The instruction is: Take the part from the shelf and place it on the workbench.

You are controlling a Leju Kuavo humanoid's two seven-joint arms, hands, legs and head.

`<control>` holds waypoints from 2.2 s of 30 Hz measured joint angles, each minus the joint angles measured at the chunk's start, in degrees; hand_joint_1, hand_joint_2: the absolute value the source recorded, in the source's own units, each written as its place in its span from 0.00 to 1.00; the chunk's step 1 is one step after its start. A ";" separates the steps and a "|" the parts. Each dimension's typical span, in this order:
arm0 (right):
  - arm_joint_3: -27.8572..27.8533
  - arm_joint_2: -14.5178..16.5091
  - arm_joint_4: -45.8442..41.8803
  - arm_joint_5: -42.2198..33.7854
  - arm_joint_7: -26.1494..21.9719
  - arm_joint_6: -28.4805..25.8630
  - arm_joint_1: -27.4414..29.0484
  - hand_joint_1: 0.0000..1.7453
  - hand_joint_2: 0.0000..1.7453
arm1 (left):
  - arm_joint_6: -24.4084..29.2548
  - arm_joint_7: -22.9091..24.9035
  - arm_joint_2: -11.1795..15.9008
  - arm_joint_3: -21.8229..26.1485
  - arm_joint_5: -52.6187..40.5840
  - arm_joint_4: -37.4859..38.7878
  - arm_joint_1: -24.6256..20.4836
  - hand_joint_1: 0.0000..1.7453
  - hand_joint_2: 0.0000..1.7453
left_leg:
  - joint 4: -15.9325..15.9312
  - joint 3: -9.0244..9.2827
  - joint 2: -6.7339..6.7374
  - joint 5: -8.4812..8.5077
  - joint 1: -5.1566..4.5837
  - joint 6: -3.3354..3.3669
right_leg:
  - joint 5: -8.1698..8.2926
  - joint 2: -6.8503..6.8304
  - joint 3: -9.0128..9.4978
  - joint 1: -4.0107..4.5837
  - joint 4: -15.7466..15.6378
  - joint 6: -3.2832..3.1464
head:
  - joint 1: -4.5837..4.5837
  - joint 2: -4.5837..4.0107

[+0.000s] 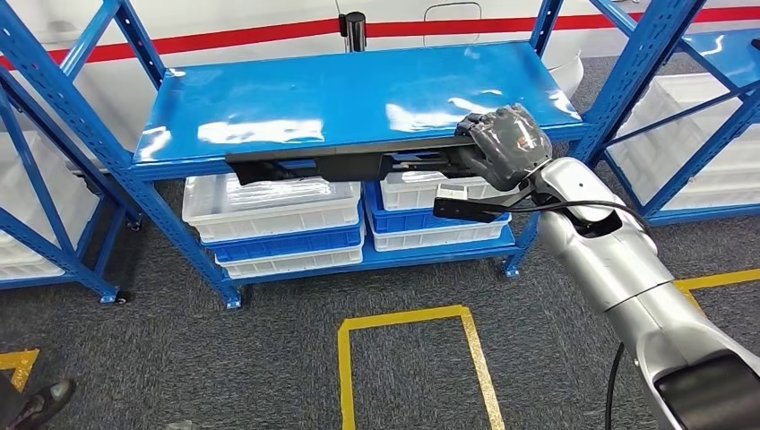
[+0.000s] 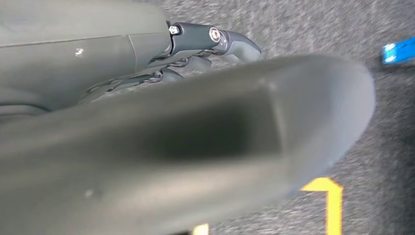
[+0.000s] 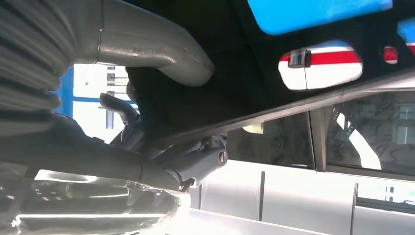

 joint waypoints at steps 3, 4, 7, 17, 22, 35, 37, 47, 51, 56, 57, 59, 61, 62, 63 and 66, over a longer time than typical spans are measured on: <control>0.00 0.00 -0.10 0.03 -0.02 0.09 0.32 1.00 1.00 | 0.00 0.00 -0.07 -0.01 -0.01 0.01 -0.10 0.00 0.00 | 10.74 -1.80 -0.03 -5.70 0.27 -0.82 | 1.69 0.02 -2.15 0.01 0.18 -0.20 | -0.15 0.00; 0.00 -0.03 -0.11 0.05 -0.02 0.16 0.52 1.00 1.00 | 0.00 0.00 -0.07 -0.01 -0.01 0.01 -0.12 0.00 0.00 | 12.23 -1.40 -0.02 -4.86 0.40 -0.99 | 2.11 0.01 -2.77 0.02 0.28 -0.04 | -0.17 0.00; -0.05 -0.15 -0.20 0.16 -0.02 0.34 0.97 1.00 1.00 | 0.11 0.00 0.00 -0.01 -0.14 0.00 -0.13 0.00 0.00 | 5.35 5.03 -0.14 -0.45 0.48 -0.49 | 2.97 0.01 -4.07 0.06 0.70 0.69 | -0.18 0.00; -1.65 -2.22 -2.01 -0.13 0.20 0.89 2.53 1.00 1.00 | 0.64 0.48 -0.12 -0.01 -0.54 0.00 -0.68 0.00 0.00 | -8.73 9.90 0.18 2.46 0.07 2.82 | -2.29 0.26 -10.71 -0.15 12.54 2.48 | 0.27 0.00; -2.55 -2.91 -2.69 -0.25 0.37 1.04 4.05 1.00 1.00 | 0.94 0.86 -0.55 0.00 -0.66 -0.01 -0.70 0.00 0.00 | -7.51 8.18 1.23 2.92 0.89 1.89 | 0.41 -1.07 -5.52 -1.69 8.56 6.50 | 0.65 0.00; -4.10 -3.14 -4.22 -0.41 0.57 1.59 4.68 1.00 1.00 | 0.57 3.19 -0.54 -0.03 -1.37 0.01 -0.66 0.00 0.00 | 11.74 0.57 0.20 -6.54 0.22 1.60 | 2.61 2.85 -5.74 0.94 3.14 1.26 | -0.18 0.00; -4.57 -3.30 -4.63 -0.41 0.66 1.59 4.78 1.00 1.00 | 0.40 3.56 -0.51 -0.03 -1.45 0.01 -0.67 0.00 0.00 | 5.44 4.18 -1.65 -3.10 -0.93 4.30 | 3.01 4.09 -5.96 1.75 3.12 0.68 | -0.13 0.00; -6.82 -4.61 -6.36 -0.18 1.51 2.06 4.64 1.00 1.00 | 0.13 3.99 -0.39 -0.12 -2.00 0.02 -0.68 0.00 0.00 | -8.54 10.03 -0.55 2.53 -1.24 6.64 | 0.43 2.10 -11.55 1.08 10.99 2.27 | 0.66 0.00; -7.30 -4.86 -6.42 -0.13 1.56 2.22 5.51 1.00 1.00 | -0.02 4.07 -0.78 -0.16 -2.32 0.03 -0.62 0.00 0.00 | -7.92 9.39 2.87 2.48 0.18 4.36 | 0.11 0.22 -10.96 -1.35 12.95 5.68 | 0.81 0.00; -7.91 -5.10 -6.93 -0.04 1.65 2.46 5.65 1.00 1.00 | -0.01 4.12 -0.40 -0.22 -2.45 0.03 -0.95 0.00 0.00 | -5.14 7.77 5.71 1.27 0.75 0.92 | 2.68 -2.03 -5.67 -1.93 3.18 6.45 | 0.73 0.00; -8.06 -5.19 -7.02 0.00 1.69 2.49 5.76 1.00 1.00 | -0.02 4.14 -0.54 -0.25 -2.49 0.03 -0.98 0.00 0.00 | -4.94 7.74 6.05 1.26 0.85 0.71 | 2.74 -1.46 -6.07 -1.97 3.30 5.64 | 0.50 0.00; -8.29 -5.31 -7.08 0.14 1.74 2.51 5.91 1.00 1.00 | -0.02 4.20 -0.62 -0.26 -2.56 0.03 -1.01 0.00 0.00 | -4.72 7.61 6.04 1.02 1.25 0.36 | 2.98 -0.65 -6.52 -1.89 3.51 4.73 | 0.27 0.00; -8.49 -5.39 -7.32 0.35 1.83 2.54 6.00 1.00 1.00 | -0.02 4.28 -0.68 -0.27 -2.72 0.03 -0.99 0.00 0.00 | -2.12 6.62 3.68 -1.62 1.57 0.18 | 3.42 0.15 -6.93 -1.81 3.47 3.82 | 0.16 0.00; -8.57 -5.39 -7.47 0.45 1.87 2.55 6.07 1.00 1.00 | -0.02 4.34 -0.69 -0.27 -2.80 0.03 -0.98 0.00 0.00 | 0.70 5.55 2.12 -3.84 1.60 0.20 | 3.68 0.63 -7.20 -1.73 3.45 3.36 | 0.03 0.00; -8.61 -5.39 -7.57 0.52 1.92 2.56 6.13 1.00 1.00 | -0.02 4.43 -0.69 -0.27 -2.85 0.04 -0.96 0.00 0.00 | 4.55 4.06 1.00 -6.29 1.48 0.40 | 3.93 1.19 -7.53 -1.49 3.46 2.97 | -0.04 0.00; -8.63 -5.36 -7.74 0.76 2.12 2.66 6.55 1.00 1.00 | -0.04 4.78 -0.68 -0.27 -2.95 0.05 -0.94 0.00 0.00 | 11.55 1.64 0.12 -9.00 0.99 1.51 | 4.66 3.21 -8.45 -0.55 3.48 2.00 | -0.19 0.00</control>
